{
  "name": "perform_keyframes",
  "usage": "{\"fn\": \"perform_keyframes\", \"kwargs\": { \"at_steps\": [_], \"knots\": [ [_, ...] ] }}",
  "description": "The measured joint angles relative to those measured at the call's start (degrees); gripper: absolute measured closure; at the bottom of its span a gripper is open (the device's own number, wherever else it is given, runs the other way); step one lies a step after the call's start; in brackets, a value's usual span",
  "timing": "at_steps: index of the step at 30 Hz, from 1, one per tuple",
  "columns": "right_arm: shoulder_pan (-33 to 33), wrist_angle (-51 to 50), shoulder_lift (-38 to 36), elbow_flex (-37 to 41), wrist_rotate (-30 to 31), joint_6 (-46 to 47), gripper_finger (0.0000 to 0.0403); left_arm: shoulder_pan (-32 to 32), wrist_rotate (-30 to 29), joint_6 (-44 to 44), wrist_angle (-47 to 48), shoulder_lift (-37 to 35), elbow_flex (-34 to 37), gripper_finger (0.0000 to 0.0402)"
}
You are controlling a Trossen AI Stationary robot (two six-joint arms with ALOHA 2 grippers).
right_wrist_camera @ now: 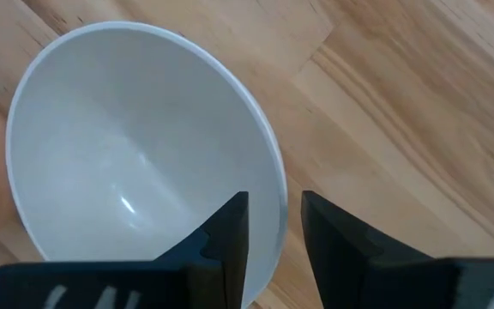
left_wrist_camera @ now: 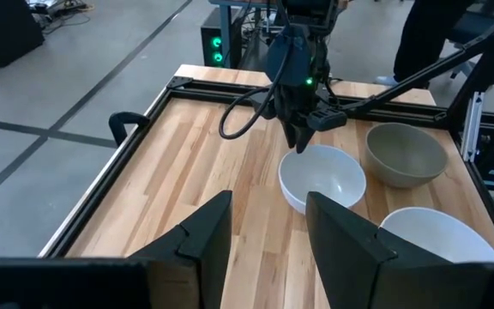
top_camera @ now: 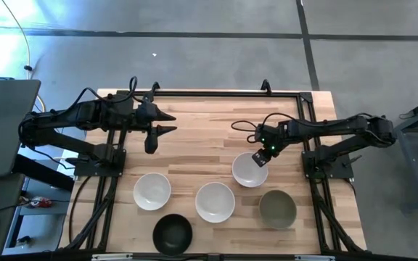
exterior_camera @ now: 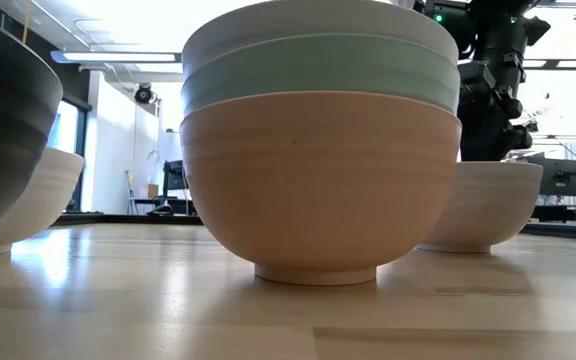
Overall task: Nest bowls inside each other
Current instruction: Stack the right white bowl on top of the white bowl
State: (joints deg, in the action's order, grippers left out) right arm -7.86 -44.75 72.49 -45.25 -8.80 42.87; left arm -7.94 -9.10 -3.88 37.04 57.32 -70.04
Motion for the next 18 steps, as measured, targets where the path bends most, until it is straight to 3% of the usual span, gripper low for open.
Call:
{"fn": "perform_keyframes", "kwargs": {
  "at_steps": [11,18],
  "knots": [
    [0.0,0.17,0.03,0.78,-0.34,0.66,0.0304,0.0,-0.14,0.02,-0.01,0.0,0.0,0.0261],
    [0.02,0.96,4.69,0.82,-1.8,0.15,0.0304,0.0,-0.13,0.15,-0.01,0.0,0.0,0.0261]
  ]
}}
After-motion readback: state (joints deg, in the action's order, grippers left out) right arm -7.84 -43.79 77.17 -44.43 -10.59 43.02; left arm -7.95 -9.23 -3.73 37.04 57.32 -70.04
